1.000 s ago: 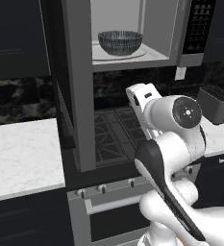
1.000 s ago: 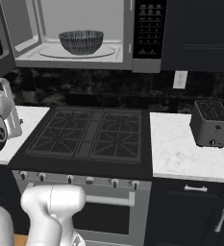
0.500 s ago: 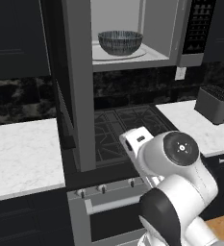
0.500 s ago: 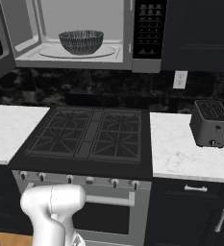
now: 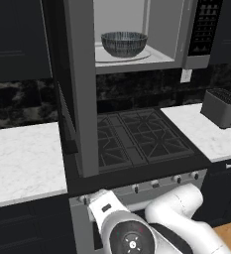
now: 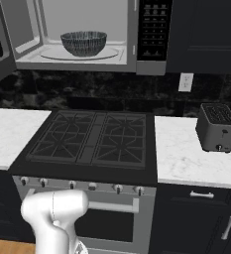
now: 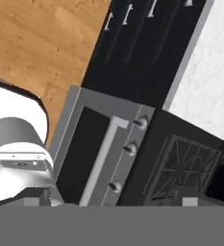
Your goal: Pick the eggplant from the sink and place it in the bowl. Then pick the bowl and place it in the microwave. Then close the microwave door and press the start button.
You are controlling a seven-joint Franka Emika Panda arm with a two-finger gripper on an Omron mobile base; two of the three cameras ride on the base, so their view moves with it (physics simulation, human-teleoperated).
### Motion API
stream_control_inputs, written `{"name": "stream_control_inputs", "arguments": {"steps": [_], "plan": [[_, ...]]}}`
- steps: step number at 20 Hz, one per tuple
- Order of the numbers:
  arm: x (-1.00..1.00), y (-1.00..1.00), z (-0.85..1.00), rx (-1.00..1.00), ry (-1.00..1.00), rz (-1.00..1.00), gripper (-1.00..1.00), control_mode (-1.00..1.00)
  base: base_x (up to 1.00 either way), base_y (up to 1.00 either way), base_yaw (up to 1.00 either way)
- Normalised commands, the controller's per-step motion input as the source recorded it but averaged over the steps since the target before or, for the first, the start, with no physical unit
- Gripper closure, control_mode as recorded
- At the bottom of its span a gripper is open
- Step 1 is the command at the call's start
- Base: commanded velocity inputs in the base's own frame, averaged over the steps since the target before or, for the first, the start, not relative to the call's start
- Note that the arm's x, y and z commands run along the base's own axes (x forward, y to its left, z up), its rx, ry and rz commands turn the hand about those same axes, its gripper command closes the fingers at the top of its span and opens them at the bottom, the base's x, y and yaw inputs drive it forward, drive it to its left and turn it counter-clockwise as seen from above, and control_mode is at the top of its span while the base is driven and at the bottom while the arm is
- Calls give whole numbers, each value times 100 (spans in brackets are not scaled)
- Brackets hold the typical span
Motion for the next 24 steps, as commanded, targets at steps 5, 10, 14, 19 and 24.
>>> {"name": "stream_control_inputs", "arguments": {"steps": [5, 10, 14, 19, 24], "plan": [[5, 93, 6, -1, -20, -8, -100, -100, 0, 0, 0], [20, 91, 28, -4, -20, -12, -100, -100, 0, 0, 0], [26, 56, 65, 0, -12, -14, -100, -100, 0, 0, 0], [25, 6, 74, 0, -20, -11, -100, -100, 0, 0, 0], [25, -15, 61, 0, -28, -4, -100, -100, 0, 0, 0]]}}
